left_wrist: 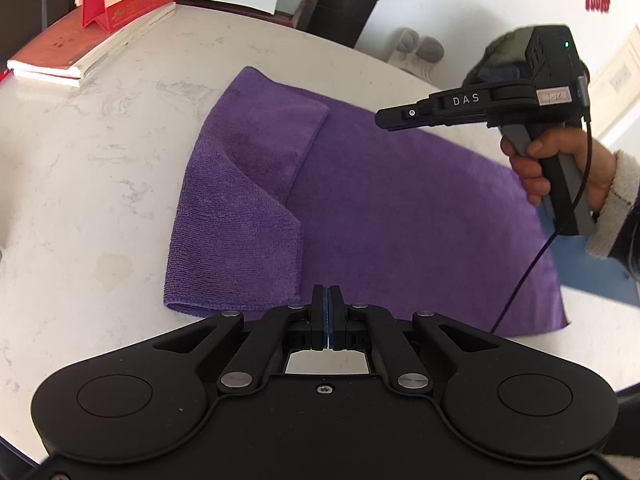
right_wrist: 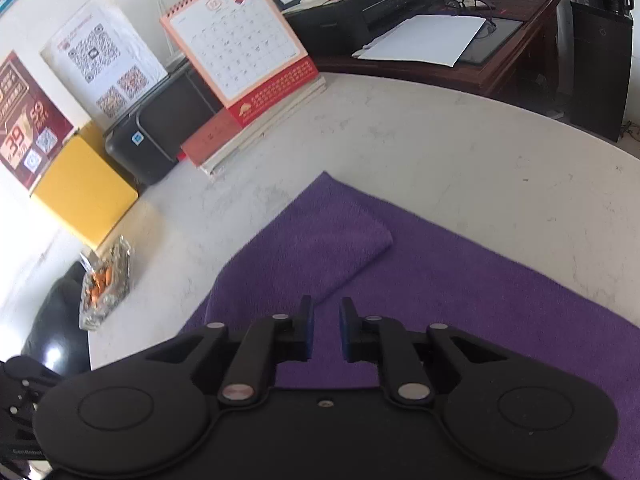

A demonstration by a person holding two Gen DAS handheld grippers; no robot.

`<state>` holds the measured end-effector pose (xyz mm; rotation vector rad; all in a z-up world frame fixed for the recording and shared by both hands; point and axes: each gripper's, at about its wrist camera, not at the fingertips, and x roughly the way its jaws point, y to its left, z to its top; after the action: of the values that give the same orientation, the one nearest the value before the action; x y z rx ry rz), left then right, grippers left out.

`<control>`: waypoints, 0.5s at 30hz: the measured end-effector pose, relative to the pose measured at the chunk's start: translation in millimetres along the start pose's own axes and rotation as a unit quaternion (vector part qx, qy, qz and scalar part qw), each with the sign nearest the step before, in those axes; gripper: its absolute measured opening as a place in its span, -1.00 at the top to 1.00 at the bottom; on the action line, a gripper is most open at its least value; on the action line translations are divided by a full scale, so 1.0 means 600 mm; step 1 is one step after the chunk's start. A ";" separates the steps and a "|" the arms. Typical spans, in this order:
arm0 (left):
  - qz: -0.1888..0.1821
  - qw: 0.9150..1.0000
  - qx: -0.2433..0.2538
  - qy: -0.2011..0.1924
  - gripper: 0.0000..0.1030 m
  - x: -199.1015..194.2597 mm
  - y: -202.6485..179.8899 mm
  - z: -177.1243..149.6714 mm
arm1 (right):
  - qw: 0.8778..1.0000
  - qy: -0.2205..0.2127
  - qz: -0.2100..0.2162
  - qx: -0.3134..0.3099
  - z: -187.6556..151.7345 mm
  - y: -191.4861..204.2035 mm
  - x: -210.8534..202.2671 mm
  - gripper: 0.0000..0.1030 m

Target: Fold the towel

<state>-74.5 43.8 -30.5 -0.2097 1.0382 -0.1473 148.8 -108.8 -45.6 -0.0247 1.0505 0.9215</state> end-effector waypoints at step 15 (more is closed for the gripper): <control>0.111 0.982 0.152 0.008 0.14 0.124 -0.051 0.016 | 0.999 0.012 -0.019 0.040 -0.073 0.038 0.009 0.33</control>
<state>-29.8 -1.0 -80.8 0.1835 1.0335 -0.1039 102.4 -109.3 -64.2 0.0112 1.1048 0.8463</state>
